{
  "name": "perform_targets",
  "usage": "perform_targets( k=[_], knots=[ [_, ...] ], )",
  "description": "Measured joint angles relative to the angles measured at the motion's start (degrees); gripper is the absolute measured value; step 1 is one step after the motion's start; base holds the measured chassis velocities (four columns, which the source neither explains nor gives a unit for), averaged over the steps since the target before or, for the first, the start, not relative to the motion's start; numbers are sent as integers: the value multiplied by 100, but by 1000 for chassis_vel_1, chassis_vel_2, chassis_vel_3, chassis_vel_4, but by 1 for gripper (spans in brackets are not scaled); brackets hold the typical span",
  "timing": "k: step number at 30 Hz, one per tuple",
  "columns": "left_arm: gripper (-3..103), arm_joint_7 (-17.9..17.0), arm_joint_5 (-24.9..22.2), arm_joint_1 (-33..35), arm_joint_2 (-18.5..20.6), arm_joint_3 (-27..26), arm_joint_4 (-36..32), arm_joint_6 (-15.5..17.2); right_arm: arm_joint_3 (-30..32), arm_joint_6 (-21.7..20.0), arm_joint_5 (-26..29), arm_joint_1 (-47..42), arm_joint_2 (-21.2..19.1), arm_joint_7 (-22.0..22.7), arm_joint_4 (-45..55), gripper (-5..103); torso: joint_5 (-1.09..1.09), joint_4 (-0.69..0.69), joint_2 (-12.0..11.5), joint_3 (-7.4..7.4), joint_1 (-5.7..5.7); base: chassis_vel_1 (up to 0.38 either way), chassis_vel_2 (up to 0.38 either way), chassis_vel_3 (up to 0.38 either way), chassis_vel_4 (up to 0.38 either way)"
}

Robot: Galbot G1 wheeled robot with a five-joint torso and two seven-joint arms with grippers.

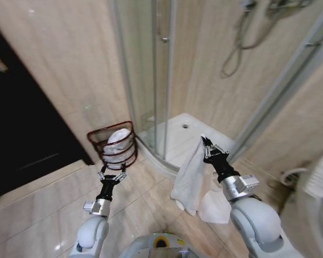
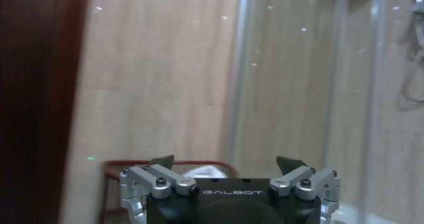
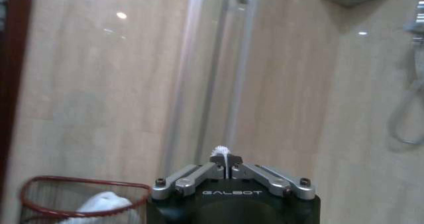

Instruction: Discard the used towel into the hamper.

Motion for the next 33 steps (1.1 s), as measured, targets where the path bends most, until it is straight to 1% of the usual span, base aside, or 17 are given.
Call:
perform_targets(
  k=[1, 2, 3, 5, 7, 9, 12, 14, 15, 17, 20, 22, 23, 27, 33],
  knots=[
    [100, 1, 15, 7, -5, 3, -16, 1, 29, 0, 23, 13, -25, 2, 0, 1, 2, 0, 0, 0, 0, 237, 203, 13, 29],
    [100, 3, 22, 12, -9, 5, -26, 1, 56, 1, 49, 31, -44, 10, 0, 1, -1, -2, 0, 0, 0, 206, 203, 10, 12],
    [100, 6, 31, 19, -15, 6, -30, 1, 76, 5, 72, 51, -56, 22, 0, 1, 0, 0, 0, 0, 0, 252, 209, 10, 27],
    [100, 8, 41, 27, -18, 7, -32, 1, 84, 6, 95, 63, -58, 32, 0, 1, 2, 0, 0, 0, 0, 252, 228, 19, 27],
    [100, 12, 54, 45, -24, 8, -38, -2, 86, 7, 127, 87, -53, 50, 0, 1, -2, 0, 0, 0, 0, 205, 225, 32, 54],
    [100, 18, 58, 61, -25, 7, -55, -12, 80, 9, 140, 131, -36, 62, 0, 1, 3, 0, 0, 0, 0, 218, 222, 11, 32],
    [100, 23, 61, 70, -23, -3, -61, -27, 77, 25, 170, 191, -21, 76, 0, 1, 0, 0, 0, 0, 0, 209, 211, 23, 31],
    [100, 42, 66, 64, -16, -15, -39, -156, 78, 32, 228, 247, -20, 120, 0, 1, 1, 1, 0, 0, 0, 206, 207, 22, 16],
    [100, 42, 66, 64, -16, -15, -39, -156, 78, 32, 228, 247, -20, 120, 0, 1, 1, 1, 0, 0, 0, 206, 207, 28, 8],
    [100, 91, 128, 30, -19, -30, 24, -292, 94, 106, 320, 316, -25, 211, 1, 1, 1, 2, 0, 0, 0, 213, 216, 15, 17],
    [100, 121, 119, 28, -20, -32, 32, -298, 116, 171, 354, 349, -29, 266, 1, 1, -2, 3, 0, 0, 0, 148, 174, 12, -7],
    [100, 231, 41, -12, -40, -40, 63, -359, 123, 260, 394, 372, -21, 310, 1, 1, 1, 3, 3, 2, 1, 101, 93, 8, -3],
    [100, 231, 41, -12, -40, -40, 63, -359, 123, 260, 394, 372, -21, 310, 1, 1, 1, 3, 3, 2, 1, 76, 93, 8, -12],
    [100, 300, -8, -59, -58, -44, 89, -425, 113, 347, 452, 396, 14, 323, 1, 1, 2, -1, 91, 49, 30, -11, -13, 0, 4],
    [100, 301, -20, -35, -55, -58, 88, -419, 118, 307, 562, 477, -6, 289, 1, 1, 1, 2, 221, 119, 97, -14, -17, 4, 6]
  ],
)
